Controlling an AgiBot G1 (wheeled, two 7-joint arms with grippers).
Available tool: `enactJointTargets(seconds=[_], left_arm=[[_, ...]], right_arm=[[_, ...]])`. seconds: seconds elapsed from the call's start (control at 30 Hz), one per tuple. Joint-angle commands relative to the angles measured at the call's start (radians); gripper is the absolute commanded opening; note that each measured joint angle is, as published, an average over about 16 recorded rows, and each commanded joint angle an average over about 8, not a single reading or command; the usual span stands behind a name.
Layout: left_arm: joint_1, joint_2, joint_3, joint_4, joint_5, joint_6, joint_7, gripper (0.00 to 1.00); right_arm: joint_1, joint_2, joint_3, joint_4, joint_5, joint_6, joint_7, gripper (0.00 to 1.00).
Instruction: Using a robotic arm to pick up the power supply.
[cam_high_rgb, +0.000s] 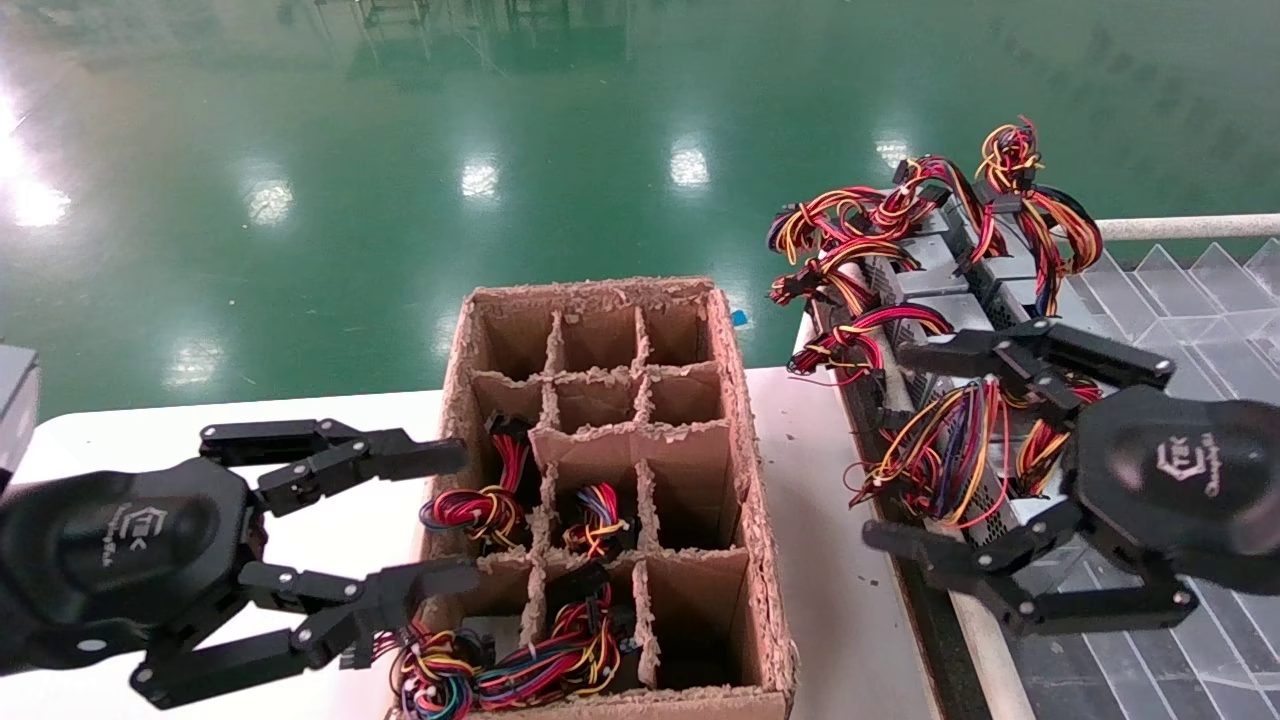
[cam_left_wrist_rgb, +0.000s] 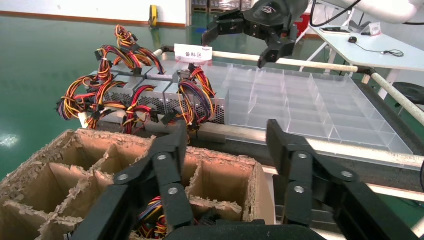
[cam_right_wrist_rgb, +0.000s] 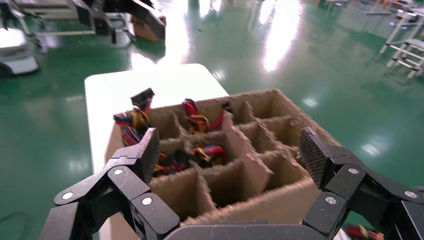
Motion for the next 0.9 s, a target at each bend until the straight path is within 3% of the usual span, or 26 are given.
enactJointTargets(seconds=[0.03,0.9], left_arm=[[0.000,0.000,0.000,0.000,0.000,0.000,0.000,1.00],[0.000,0.000,0.000,0.000,0.000,0.000,0.000,1.00]], right_arm=[[-0.004,-0.016,0.004,-0.001,0.000,-0.011,0.005,1.00],[-0.050,-0.223,0.057,-0.016,0.004,-0.147,0.072,1.00]])
